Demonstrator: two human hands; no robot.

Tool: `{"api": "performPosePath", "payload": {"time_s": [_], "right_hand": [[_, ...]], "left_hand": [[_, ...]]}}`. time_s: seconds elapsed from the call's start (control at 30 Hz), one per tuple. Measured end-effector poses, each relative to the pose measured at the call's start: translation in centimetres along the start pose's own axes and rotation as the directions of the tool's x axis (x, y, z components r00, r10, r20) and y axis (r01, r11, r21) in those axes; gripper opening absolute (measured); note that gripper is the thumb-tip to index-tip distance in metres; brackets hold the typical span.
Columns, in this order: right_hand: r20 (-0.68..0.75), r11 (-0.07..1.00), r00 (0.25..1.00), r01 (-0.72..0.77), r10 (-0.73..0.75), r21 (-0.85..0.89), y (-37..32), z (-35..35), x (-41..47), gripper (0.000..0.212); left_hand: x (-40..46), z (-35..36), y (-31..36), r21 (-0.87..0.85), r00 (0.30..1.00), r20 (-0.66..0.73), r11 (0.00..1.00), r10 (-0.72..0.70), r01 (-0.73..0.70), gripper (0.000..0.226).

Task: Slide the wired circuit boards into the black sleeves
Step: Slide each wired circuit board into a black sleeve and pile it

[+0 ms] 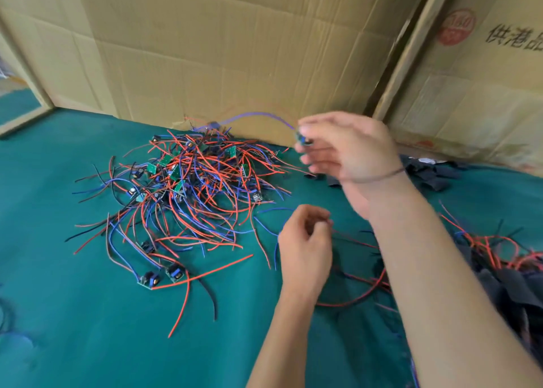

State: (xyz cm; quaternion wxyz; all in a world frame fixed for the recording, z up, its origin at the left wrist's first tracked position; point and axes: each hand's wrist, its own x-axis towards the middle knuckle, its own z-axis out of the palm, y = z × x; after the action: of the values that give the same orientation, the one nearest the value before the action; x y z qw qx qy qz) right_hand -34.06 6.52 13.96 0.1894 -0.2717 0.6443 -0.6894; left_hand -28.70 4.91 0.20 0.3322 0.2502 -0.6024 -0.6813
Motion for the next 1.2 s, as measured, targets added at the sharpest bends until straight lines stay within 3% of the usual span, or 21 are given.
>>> {"api": "performPosePath", "payload": {"time_s": [0.1, 0.2, 0.3, 0.37, 0.47, 0.57, 0.63, 0.7, 0.83, 0.97, 1.03, 1.2], "right_hand": [[-0.122, 0.997, 0.992, -0.051, 0.043, -0.063, 1.5, -3.3, -1.3, 0.009], [-0.106, 0.91, 0.993, -0.084, 0.044, -0.405, 4.8, -5.2, -3.3, 0.01], [-0.029, 0.704, 0.999, 0.007, -0.039, -0.71, 7.6, -5.6, -4.5, 0.014], [-0.068, 0.631, 0.989, 0.029, -0.129, -0.775, 8.2, -5.8, -4.5, 0.017], [-0.236, 0.576, 0.955, -0.093, -0.179, -0.812, 8.4, -6.9, -3.4, 0.008], [-0.374, 0.421, 0.92, -0.296, -0.114, -0.858, 8.4, -8.5, -1.6, 0.03], [-0.439, 0.387, 0.898, -0.393, -0.033, -0.834, 8.4, -9.1, -0.4, 0.037], [-0.466, 0.395, 0.885, -0.437, 0.026, -0.808, 8.9, -9.2, 0.3, 0.036], [-0.522, 0.412, 0.853, -0.471, -0.013, -0.78, 9.7, -9.1, 1.0, 0.03], [-0.554, 0.414, 0.832, -0.501, -0.011, -0.76, 9.9, -9.2, 1.5, 0.039], [-0.559, 0.492, 0.827, -0.464, -0.057, -0.737, 9.9, -9.4, 1.5, 0.035], [-0.559, 0.865, 0.823, -0.201, -0.105, -0.459, 7.7, -9.8, -0.4, 0.016]], "left_hand": [[0.3, -0.5, 0.7, -0.281, 0.991, -0.024, 0.952, -0.131, 0.119, 0.031], [0.6, -0.7, 1.2, -0.388, 0.983, 0.027, 0.905, -0.179, 0.176, 0.032], [0.4, -0.5, 0.7, -0.261, 0.994, 0.019, 0.959, -0.112, 0.113, 0.03], [0.3, -0.4, 0.4, -0.154, 0.998, 0.008, 0.986, -0.07, 0.07, 0.026], [0.2, -0.1, 0.2, -0.119, 0.997, 0.011, 0.99, -0.075, 0.076, 0.021], [0.3, 0.0, 0.0, -0.045, 0.999, 0.016, 0.998, -0.03, 0.031, 0.018], [0.2, 0.0, 0.1, -0.047, 1.0, 0.018, 0.999, -0.021, 0.021, 0.02], [0.0, -0.1, 0.2, -0.068, 1.0, 0.028, 0.998, -0.01, 0.012, 0.026], [-0.3, -0.2, 0.4, -0.075, 0.998, 0.051, 0.997, 0.026, -0.023, 0.039], [-0.3, -0.3, 0.6, -0.036, 0.996, 0.073, 0.998, 0.044, -0.041, 0.035], [-0.3, -0.3, 0.7, -0.045, 0.995, 0.086, 0.998, 0.055, -0.052, 0.031], [-0.2, -0.4, 0.7, -0.075, 0.992, 0.101, 0.995, 0.074, -0.066, 0.025]]}}
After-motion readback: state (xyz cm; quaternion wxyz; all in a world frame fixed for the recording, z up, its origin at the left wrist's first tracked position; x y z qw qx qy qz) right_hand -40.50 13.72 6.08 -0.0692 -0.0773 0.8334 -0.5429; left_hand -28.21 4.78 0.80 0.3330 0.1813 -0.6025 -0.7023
